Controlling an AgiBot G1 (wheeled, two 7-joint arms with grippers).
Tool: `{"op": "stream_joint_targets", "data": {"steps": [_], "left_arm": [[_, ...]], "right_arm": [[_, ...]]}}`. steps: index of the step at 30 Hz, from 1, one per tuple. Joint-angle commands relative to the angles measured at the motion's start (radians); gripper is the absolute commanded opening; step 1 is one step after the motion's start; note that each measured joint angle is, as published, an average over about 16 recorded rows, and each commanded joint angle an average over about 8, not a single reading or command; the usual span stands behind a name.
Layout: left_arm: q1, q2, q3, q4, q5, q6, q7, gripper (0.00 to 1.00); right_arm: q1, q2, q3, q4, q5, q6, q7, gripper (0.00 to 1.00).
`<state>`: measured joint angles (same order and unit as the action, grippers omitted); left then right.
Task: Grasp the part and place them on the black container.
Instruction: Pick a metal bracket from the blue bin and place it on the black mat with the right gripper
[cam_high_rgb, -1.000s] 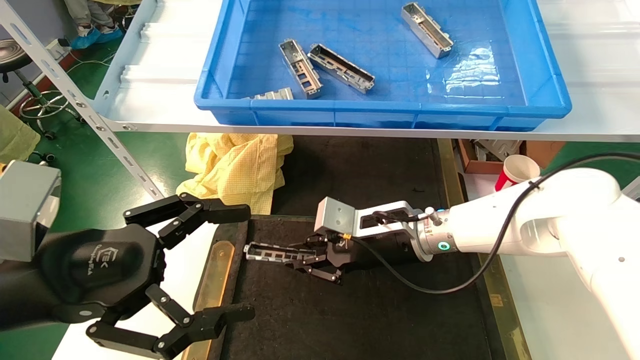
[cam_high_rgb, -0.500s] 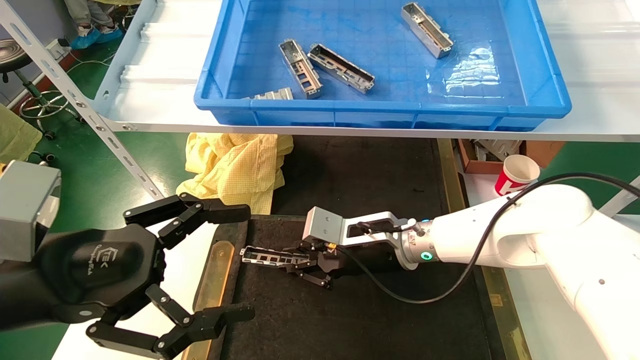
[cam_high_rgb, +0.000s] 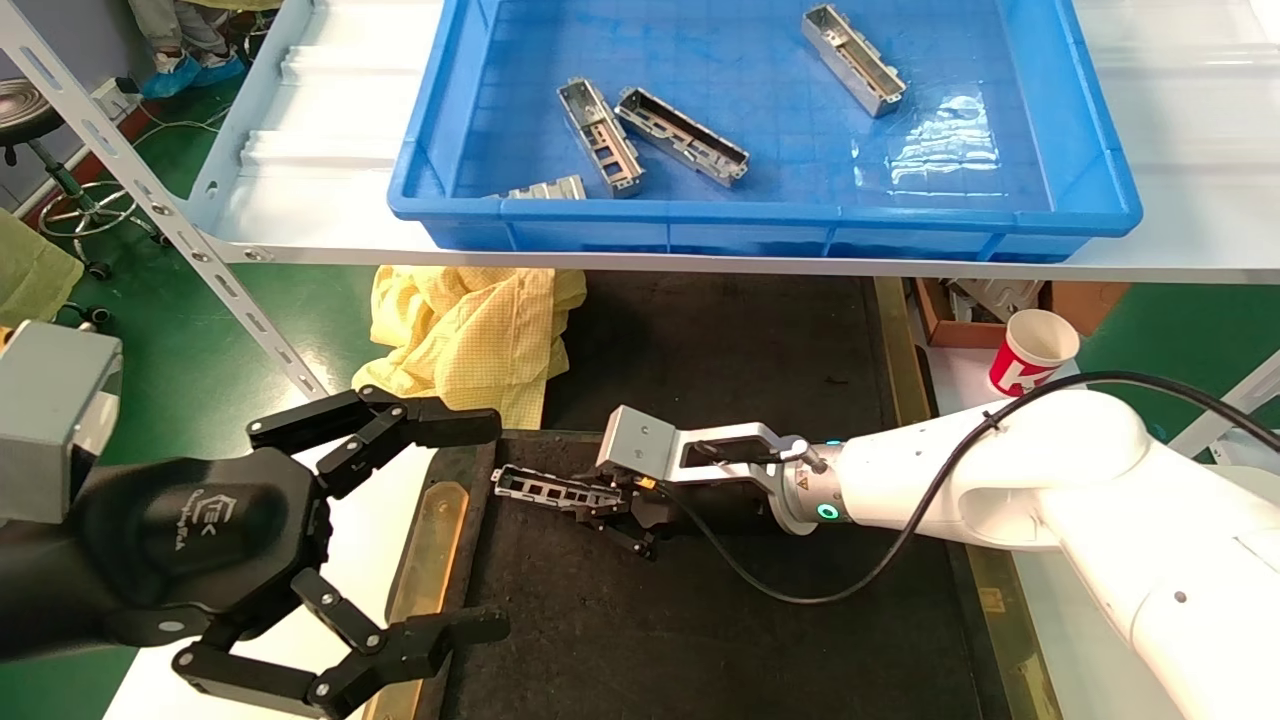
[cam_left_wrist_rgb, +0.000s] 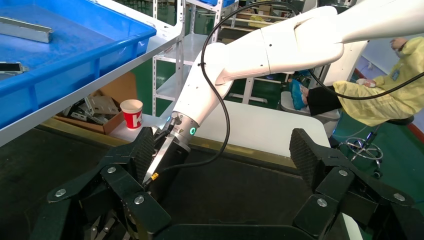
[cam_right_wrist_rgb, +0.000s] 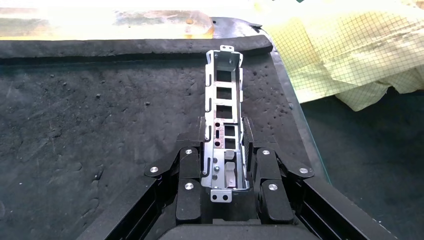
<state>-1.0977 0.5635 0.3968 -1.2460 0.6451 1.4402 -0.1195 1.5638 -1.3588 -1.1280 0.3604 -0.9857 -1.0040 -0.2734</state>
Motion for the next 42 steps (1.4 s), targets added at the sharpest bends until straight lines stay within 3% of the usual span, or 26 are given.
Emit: {"op": "stream_joint_targets", "data": {"steps": [1, 21, 23, 29, 31, 42], "left_arm": [[0.0, 0.0, 0.0, 0.0, 0.0, 0.0, 0.0, 1.0], [0.0, 0.0, 0.0, 0.0, 0.0, 0.0, 0.0, 1.0], [0.0, 0.0, 0.0, 0.0, 0.0, 0.0, 0.0, 1.0], [0.0, 0.0, 0.0, 0.0, 0.0, 0.0, 0.0, 1.0], [0.0, 0.0, 0.0, 0.0, 0.0, 0.0, 0.0, 1.0], [0.0, 0.0, 0.0, 0.0, 0.0, 0.0, 0.0, 1.0]], "right_arm": [[-0.002, 0.001, -0.007, 0.011, 0.005, 0.012, 0.004, 0.0], [0.004, 0.002, -0.056, 0.014, 0.053, -0.02, -0.013, 0.0], [0.004, 0.001, -0.061, 0.015, 0.057, -0.018, -0.014, 0.1], [0.008, 0.001, -0.079, 0.021, 0.064, -0.01, -0.017, 0.84], [0.009, 0.001, -0.085, 0.022, 0.066, -0.007, -0.018, 1.0], [0.017, 0.003, -0.106, 0.028, 0.09, -0.001, -0.032, 1.0]]}}
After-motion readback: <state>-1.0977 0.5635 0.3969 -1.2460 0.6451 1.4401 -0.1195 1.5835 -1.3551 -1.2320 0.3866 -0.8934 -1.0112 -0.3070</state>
